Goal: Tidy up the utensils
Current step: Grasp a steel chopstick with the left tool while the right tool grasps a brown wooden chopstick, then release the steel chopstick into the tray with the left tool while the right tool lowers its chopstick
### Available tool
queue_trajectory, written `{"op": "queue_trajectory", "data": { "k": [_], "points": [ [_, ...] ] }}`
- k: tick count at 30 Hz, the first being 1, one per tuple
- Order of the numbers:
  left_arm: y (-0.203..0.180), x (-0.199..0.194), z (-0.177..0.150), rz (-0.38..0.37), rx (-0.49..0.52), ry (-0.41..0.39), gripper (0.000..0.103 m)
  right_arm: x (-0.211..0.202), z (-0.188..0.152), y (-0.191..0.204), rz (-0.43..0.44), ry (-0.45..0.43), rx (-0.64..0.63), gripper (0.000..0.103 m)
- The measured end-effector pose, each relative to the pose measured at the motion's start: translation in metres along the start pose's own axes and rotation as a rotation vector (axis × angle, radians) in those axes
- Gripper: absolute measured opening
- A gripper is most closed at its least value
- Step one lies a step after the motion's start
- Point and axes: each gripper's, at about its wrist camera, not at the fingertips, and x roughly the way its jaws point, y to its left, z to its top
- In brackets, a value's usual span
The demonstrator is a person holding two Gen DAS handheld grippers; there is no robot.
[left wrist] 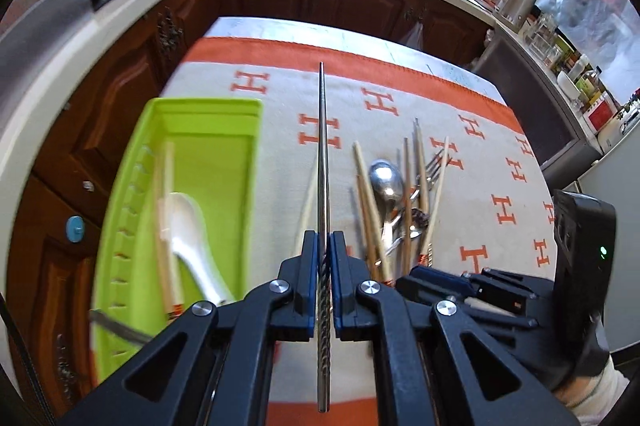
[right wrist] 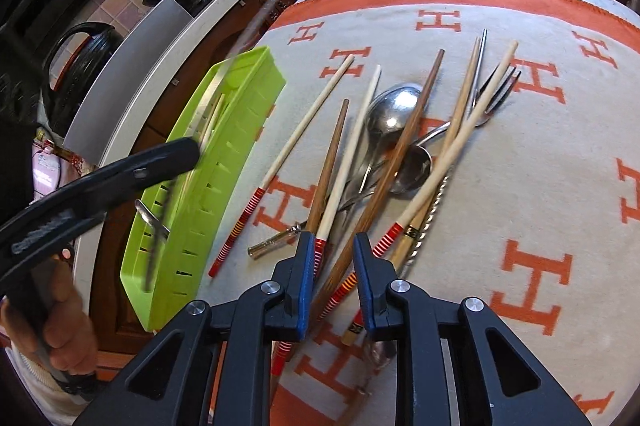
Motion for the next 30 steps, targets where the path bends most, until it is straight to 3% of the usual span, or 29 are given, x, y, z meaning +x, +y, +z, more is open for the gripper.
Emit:
{"op": "queue_trajectory", "data": {
  "k": [9,18,26,30],
  "points": [
    [0.052,-0.022,-0.021,0.062,-0.076,-0.011,0.004,0.007,0.006,-0.003,-0.048,0.005,0.075,0.019],
    [0.076,-0.022,-0.038,0.033,-0.123,-0.011,0.004,0.016,0.012,-0.016,-0.036,0.002,0.191,0.009],
    [0.088,-0.027,-0.043,0.015,-0.140,-0.028,0.004,-0.015,0.011,-0.013,-0.065,-0.067,0.209,0.006],
    [0.094,-0.029,-0.047,0.014,-0.141,-0.035,0.004,-0.037,0.010,-0.007,-0.019,-0.078,0.239,0.006]
  ]
}}
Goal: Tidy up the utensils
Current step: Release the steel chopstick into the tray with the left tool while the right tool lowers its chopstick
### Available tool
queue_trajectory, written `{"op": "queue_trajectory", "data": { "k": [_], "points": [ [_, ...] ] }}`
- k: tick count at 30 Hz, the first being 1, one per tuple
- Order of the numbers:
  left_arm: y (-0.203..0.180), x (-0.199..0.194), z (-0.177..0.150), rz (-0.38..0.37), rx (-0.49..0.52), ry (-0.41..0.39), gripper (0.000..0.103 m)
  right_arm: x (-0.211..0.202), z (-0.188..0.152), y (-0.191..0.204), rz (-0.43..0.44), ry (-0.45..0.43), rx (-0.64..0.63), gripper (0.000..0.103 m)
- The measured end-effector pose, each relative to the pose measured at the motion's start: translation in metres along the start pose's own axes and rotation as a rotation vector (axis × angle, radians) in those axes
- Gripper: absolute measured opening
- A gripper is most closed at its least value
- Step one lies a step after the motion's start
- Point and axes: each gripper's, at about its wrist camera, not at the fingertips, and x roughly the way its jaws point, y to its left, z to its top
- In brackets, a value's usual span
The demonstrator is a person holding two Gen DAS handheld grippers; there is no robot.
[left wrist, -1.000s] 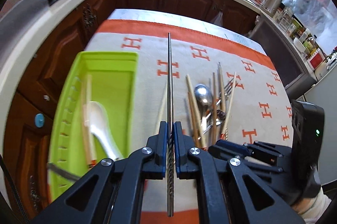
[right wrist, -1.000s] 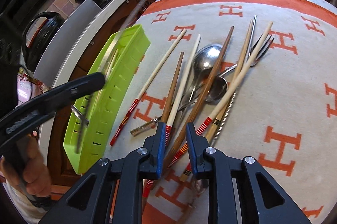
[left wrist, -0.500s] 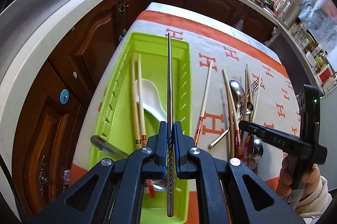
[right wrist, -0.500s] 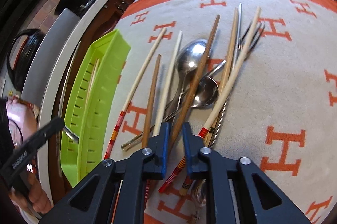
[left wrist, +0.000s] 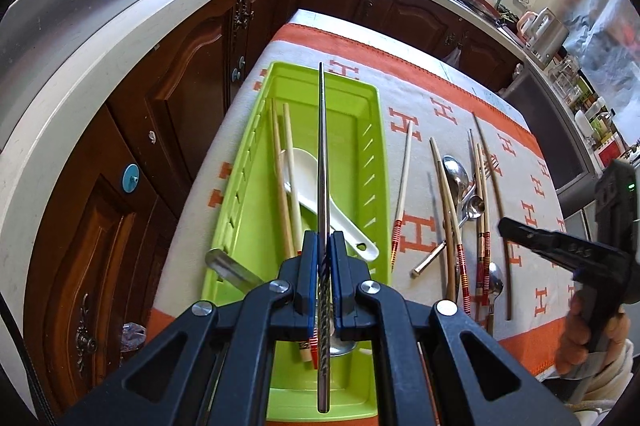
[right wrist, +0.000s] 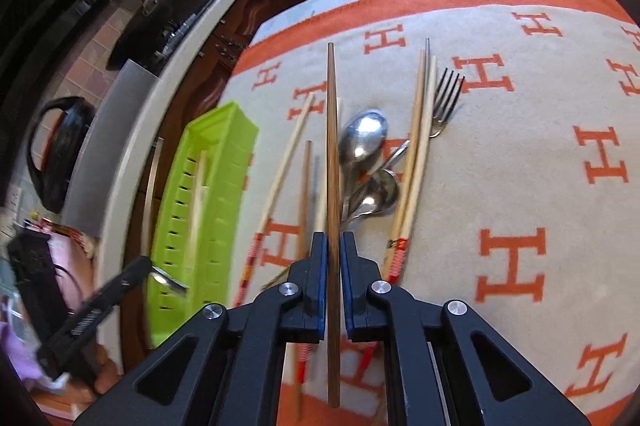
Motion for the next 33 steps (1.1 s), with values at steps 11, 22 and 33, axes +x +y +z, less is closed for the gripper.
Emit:
{"op": "queue_trajectory", "data": {
  "k": [11,22,33],
  "points": [
    [0.010,0.009,-0.008,0.029,0.013,0.046,0.004,-0.010,-0.005,0.083,0.131,0.108,-0.082,0.006],
    [0.026,-0.013,-0.007,0.069,-0.010,-0.019,0.016,0.031,-0.012,0.152,0.117,0.158,-0.141,0.006],
    [0.038,-0.039,-0.001,0.167,-0.007,-0.094,0.028,0.065,-0.015,0.152,0.097,0.211,-0.100,0.007]
  ]
}}
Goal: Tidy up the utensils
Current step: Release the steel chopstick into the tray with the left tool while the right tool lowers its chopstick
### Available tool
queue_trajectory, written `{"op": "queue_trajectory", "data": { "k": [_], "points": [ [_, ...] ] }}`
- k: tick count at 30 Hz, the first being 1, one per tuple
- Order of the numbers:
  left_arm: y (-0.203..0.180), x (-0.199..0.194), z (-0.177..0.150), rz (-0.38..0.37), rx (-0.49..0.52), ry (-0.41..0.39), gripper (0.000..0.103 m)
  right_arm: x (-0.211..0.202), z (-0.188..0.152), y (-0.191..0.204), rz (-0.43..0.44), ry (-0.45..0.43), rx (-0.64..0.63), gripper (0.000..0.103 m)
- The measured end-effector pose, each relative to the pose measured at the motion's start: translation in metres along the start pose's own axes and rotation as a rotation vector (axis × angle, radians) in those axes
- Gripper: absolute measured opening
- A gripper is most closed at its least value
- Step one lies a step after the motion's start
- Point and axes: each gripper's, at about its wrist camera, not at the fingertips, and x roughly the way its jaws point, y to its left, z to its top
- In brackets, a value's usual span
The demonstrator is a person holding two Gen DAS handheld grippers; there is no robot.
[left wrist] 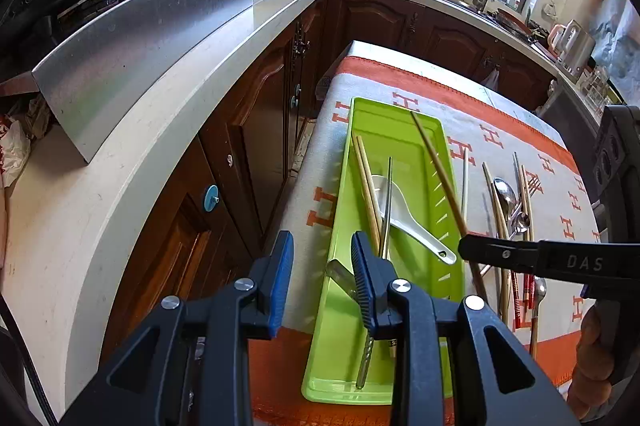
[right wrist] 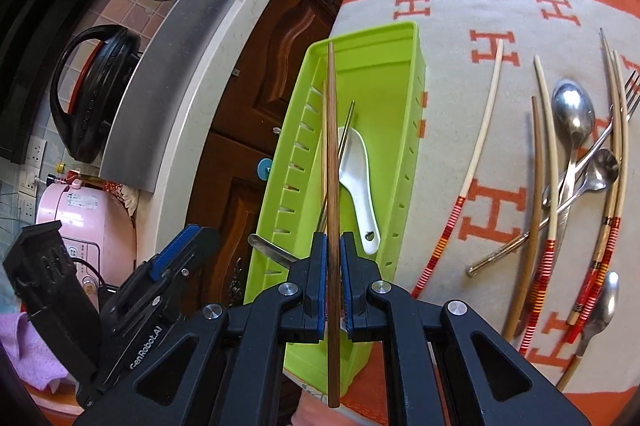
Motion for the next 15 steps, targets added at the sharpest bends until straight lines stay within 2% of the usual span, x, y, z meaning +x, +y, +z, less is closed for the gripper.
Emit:
{"op": "queue_trajectory", "data": {
  "k": [2,5,10,15],
  "points": [
    [0.001,0.000,0.000,0.000,0.000,-0.001,0.028,0.005,0.000,0.001,-0.011,0.017,-0.004,0.010],
    [0.003,-0.001,-0.001,0.001,-0.004,-0.003,0.029,0.004,0.000,0.001,-0.017,0.010,-0.001,0.030],
    [0.006,-0.004,-0.001,0.008,-0.011,-0.003,0.029,-0.006,-0.003,0.000,-0.013,-0.005,-0.010,0.032],
    [0.005,-0.006,-0.001,0.011,-0.014,0.005,0.030,-0.019,-0.011,-0.009,-0.060,-0.021,-0.044,0.032]
  ]
}}
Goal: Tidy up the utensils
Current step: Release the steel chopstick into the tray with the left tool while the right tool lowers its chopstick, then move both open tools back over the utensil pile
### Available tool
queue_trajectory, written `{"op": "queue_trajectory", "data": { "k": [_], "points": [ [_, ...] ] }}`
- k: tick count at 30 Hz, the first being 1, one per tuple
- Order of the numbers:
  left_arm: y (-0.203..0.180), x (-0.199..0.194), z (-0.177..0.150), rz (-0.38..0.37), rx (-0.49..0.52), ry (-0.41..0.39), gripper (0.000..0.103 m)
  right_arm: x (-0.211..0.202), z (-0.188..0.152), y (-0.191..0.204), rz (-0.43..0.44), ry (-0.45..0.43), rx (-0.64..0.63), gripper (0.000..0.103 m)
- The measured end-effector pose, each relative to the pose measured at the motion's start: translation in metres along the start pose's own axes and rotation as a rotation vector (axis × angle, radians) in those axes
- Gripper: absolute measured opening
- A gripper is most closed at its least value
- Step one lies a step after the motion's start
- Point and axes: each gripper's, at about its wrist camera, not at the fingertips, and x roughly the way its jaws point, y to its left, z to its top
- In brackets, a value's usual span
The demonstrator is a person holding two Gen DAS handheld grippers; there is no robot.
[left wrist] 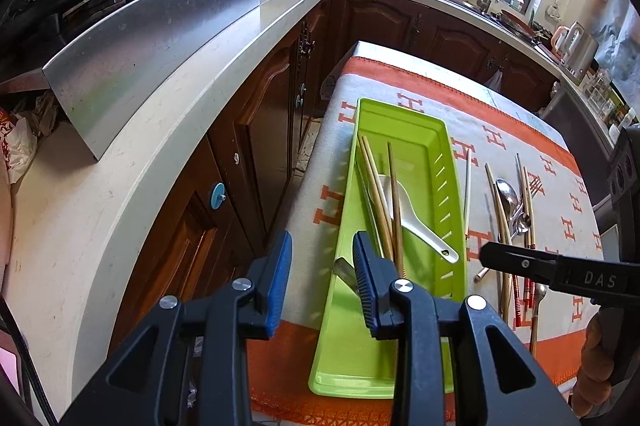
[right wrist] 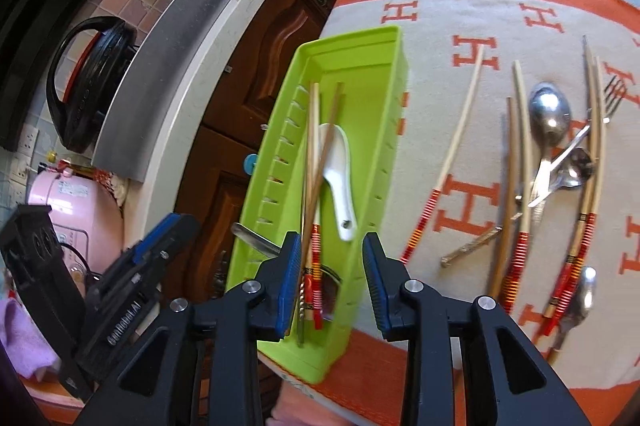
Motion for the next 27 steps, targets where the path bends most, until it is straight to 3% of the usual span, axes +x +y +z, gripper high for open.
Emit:
{"op": "queue_trajectory", "data": {
  "k": [3,7,9,24,27],
  "points": [
    [-0.003,-0.001,-0.001,-0.001,0.005,0.009,0.032,-0.009,-0.006,-0.008,-0.033,-0.018,-0.012,0.032],
    [-0.012,-0.003,-0.002,-0.003,0.017,0.011,0.044,-0.025,-0.014,-0.022,-0.071,-0.051,-0.019,0.032],
    [-0.020,-0.004,-0.003,-0.007,0.031,0.020,0.045,-0.036,-0.019,-0.031,-0.086,-0.073,-0.022,0.032],
    [-0.111,0.013,-0.003,-0.152,0.188,0.107,0.045,-0.108,-0.052,-0.136,-0.109,-0.197,0.125,0.032],
    [-0.128,0.026,0.005,-0.172,0.206,0.139,0.041,-0.112,-0.053,-0.149,-0.106,-0.205,0.137,0.032]
  ]
}}
